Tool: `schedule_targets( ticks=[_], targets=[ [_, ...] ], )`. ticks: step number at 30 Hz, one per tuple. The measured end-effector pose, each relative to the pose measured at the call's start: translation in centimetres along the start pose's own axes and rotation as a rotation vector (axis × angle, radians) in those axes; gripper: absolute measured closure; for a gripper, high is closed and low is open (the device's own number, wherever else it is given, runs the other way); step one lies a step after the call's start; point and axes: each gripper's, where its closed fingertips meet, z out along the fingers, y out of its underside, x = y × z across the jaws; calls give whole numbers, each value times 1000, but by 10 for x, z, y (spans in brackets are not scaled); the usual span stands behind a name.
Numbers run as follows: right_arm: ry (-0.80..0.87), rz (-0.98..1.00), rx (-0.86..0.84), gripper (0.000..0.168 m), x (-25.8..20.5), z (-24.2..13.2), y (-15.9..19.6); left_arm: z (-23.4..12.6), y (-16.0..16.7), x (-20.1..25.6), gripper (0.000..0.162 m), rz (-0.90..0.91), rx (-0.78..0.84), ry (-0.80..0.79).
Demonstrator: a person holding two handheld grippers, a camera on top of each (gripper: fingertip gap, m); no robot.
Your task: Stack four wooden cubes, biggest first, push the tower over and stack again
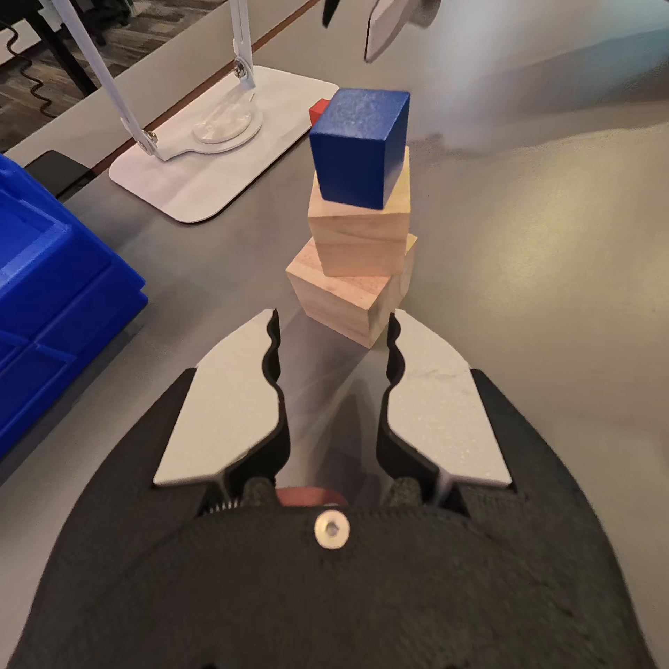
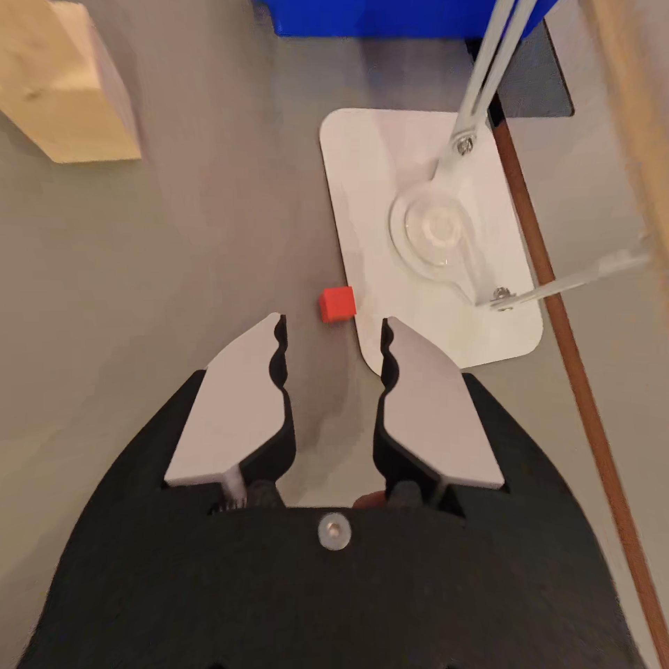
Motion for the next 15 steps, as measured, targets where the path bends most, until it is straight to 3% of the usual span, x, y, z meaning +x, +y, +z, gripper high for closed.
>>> schedule_targets(
  ticks=[3, 11, 15],
  targets=[
    [8, -32, -27, 111, 1, 25, 10, 1, 1, -1, 106, 2, -6, -8],
    [-57, 3, -112, 142, -5, 59, 9, 0, 0, -1, 106, -3, 1, -10],
    [-136, -31, 51, 146, -36, 32, -46, -5, 0, -4, 105, -4, 14, -27]
  ],
)
